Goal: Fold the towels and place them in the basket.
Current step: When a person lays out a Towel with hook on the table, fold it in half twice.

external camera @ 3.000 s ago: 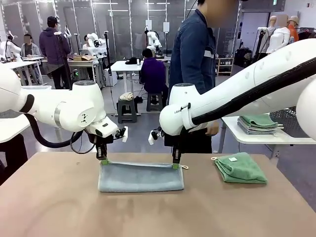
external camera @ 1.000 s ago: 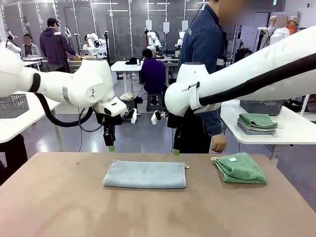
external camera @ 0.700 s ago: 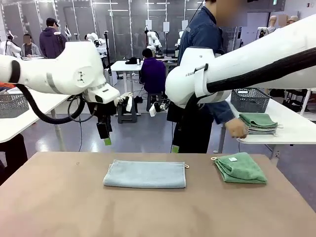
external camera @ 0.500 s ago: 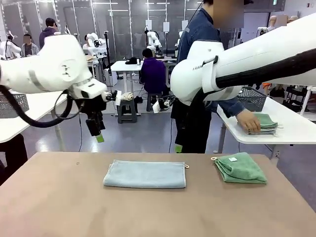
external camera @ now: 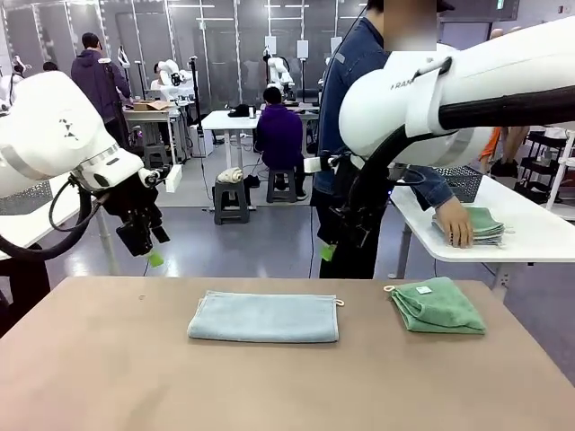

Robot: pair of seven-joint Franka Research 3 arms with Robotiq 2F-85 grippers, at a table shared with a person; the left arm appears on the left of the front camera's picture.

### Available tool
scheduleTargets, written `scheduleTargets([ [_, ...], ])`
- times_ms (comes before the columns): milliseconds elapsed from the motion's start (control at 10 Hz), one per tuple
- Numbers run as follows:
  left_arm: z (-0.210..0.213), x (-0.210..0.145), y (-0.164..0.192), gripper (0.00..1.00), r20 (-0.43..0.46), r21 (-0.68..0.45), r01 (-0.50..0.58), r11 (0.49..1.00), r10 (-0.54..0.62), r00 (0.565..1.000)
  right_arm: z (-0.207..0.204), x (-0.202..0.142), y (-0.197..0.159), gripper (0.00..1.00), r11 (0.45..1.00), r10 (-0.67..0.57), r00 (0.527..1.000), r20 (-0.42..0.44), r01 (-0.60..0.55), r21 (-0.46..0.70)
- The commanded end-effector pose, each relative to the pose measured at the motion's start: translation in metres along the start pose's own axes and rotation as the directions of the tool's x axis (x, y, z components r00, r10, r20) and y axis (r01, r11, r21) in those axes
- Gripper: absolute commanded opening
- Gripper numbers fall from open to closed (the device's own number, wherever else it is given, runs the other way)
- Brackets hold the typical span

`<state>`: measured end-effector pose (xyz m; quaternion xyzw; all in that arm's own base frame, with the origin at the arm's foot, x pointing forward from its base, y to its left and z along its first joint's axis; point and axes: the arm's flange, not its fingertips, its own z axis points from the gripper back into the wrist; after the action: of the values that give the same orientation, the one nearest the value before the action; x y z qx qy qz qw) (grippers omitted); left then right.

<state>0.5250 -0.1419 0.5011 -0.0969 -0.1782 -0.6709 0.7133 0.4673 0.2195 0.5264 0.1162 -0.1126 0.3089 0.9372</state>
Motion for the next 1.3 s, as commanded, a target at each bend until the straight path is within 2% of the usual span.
scheduleTargets([
  [0, 0.000, -0.008, -0.006, 0.94, 0.052, 0.012, 0.040, 0.999, -0.041, 0.998, -0.018, -0.016, -0.014, 1.00, 0.987, -0.163, 0.980, 0.116, 0.161, 0.031],
  [200, 0.002, -0.012, -0.010, 0.94, 0.060, 0.010, 0.041, 0.999, -0.042, 0.997, -0.055, -0.039, -0.052, 1.00, 0.931, -0.342, 0.914, 0.218, 0.299, 0.209],
  [300, 0.001, -0.012, -0.010, 0.94, 0.066, 0.008, 0.048, 0.999, -0.048, 0.997, -0.073, -0.050, -0.072, 1.00, 0.901, -0.413, 0.878, 0.243, 0.355, 0.250],
  [400, 0.000, -0.012, -0.012, 0.94, 0.069, 0.002, 0.050, 0.999, -0.050, 0.996, -0.094, -0.059, -0.090, 1.00, 0.853, -0.494, 0.830, 0.259, 0.404, 0.332],
  [600, -0.004, -0.014, -0.013, 0.94, 0.076, -0.008, 0.055, 0.998, -0.054, 0.996, -0.126, -0.066, -0.114, 1.00, 0.769, -0.584, 0.782, 0.220, 0.445, 0.459],
  [800, -0.006, -0.021, -0.011, 0.94, 0.147, -0.035, 0.107, 0.994, -0.101, 0.984, -0.134, -0.061, -0.114, 1.00, 0.737, -0.595, 0.786, 0.169, 0.449, 0.505],
  [1000, -0.006, -0.044, -0.001, 0.94, 0.229, -0.017, 0.024, 1.000, -0.019, 0.973, -0.130, -0.056, -0.106, 1.00, 0.730, -0.583, 0.801, 0.138, 0.442, 0.521],
  [1200, -0.007, -0.070, 0.003, 0.94, 0.347, -0.007, 0.022, 1.000, -0.018, 0.938, -0.127, -0.054, -0.105, 1.00, 0.734, -0.557, 0.819, 0.140, 0.406, 0.544],
])
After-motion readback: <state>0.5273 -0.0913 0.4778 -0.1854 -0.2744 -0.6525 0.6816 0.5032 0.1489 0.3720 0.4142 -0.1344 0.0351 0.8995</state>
